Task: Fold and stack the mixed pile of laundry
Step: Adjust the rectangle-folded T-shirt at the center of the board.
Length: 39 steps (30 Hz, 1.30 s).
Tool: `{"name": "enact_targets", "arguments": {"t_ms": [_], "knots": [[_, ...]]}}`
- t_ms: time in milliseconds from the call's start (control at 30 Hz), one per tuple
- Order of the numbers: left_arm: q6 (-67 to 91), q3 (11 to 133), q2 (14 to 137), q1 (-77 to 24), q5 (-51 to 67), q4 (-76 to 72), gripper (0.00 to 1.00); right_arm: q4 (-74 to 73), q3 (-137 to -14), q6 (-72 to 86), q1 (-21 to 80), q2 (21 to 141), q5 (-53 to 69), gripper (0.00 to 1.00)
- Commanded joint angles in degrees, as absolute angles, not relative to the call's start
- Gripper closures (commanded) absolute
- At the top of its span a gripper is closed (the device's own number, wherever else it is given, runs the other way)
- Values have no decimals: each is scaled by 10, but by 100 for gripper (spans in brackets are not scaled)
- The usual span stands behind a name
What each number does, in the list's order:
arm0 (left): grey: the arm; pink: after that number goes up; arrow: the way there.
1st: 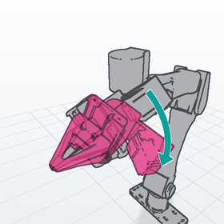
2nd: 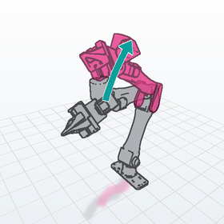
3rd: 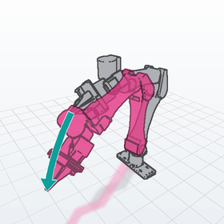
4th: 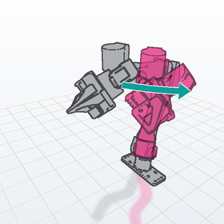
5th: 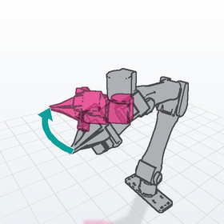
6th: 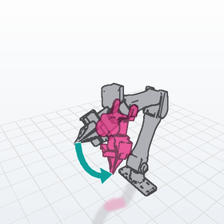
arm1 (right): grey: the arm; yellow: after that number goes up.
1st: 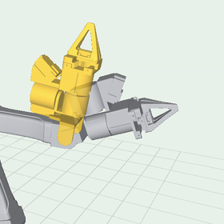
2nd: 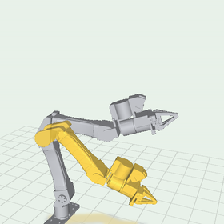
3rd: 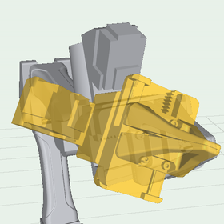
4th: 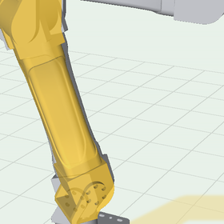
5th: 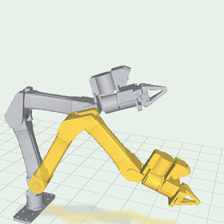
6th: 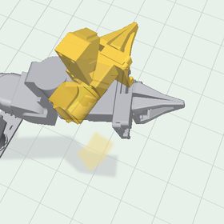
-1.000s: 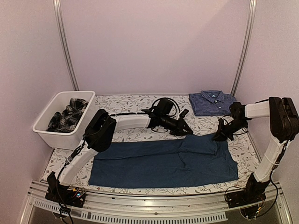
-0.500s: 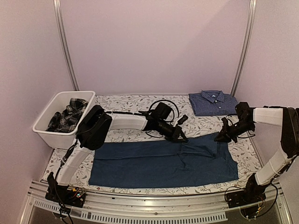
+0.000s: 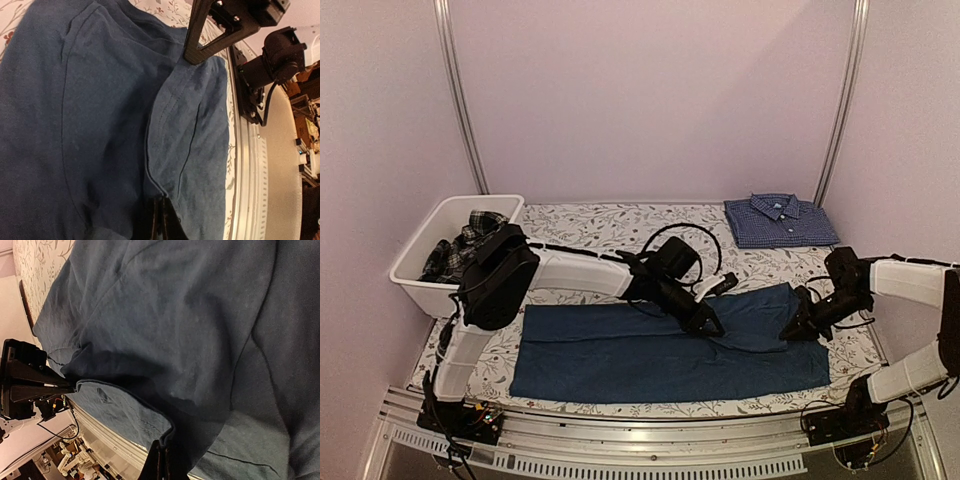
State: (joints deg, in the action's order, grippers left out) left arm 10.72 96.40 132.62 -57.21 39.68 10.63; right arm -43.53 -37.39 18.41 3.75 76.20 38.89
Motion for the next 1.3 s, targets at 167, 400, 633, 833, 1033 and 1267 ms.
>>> {"name": "enact_targets", "arguments": {"t_ms": [167,400,633,833,1033,1267], "knots": [[-19,905,1254,-612,301,160,64,-505,-349,242,67,678,400,71],[-36,826,1150,-605,248,129,49,-488,-410,238,67,652,393,66],[119,788,1128,-509,247,136,43,-416,-487,207,67,773,336,59],[161,763,1126,-445,185,184,34,-348,-526,204,68,885,300,57],[181,752,1163,-411,181,234,32,-326,-554,187,77,982,259,57],[243,665,1141,-351,117,247,35,-323,-517,178,10,998,228,57]]}}
